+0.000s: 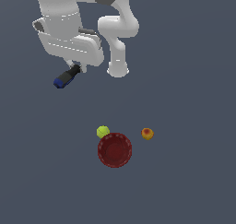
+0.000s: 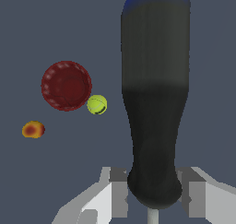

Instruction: Pick up a designated object from a clutter of objects.

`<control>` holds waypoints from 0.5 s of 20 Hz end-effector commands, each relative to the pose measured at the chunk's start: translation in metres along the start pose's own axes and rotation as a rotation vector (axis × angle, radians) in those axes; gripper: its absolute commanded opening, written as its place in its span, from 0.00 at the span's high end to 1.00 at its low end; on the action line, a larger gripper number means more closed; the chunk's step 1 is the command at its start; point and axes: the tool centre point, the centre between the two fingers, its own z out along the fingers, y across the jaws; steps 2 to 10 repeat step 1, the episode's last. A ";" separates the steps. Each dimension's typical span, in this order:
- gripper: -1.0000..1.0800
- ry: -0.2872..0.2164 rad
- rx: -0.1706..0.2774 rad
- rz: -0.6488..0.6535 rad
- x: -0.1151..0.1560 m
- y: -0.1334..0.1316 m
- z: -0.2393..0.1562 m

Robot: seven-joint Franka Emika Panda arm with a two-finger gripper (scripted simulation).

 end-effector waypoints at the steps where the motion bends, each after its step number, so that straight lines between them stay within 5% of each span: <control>1: 1.00 0.000 0.000 0.000 0.000 0.000 -0.003; 10: 1.00 0.000 0.000 0.000 0.000 0.000 -0.003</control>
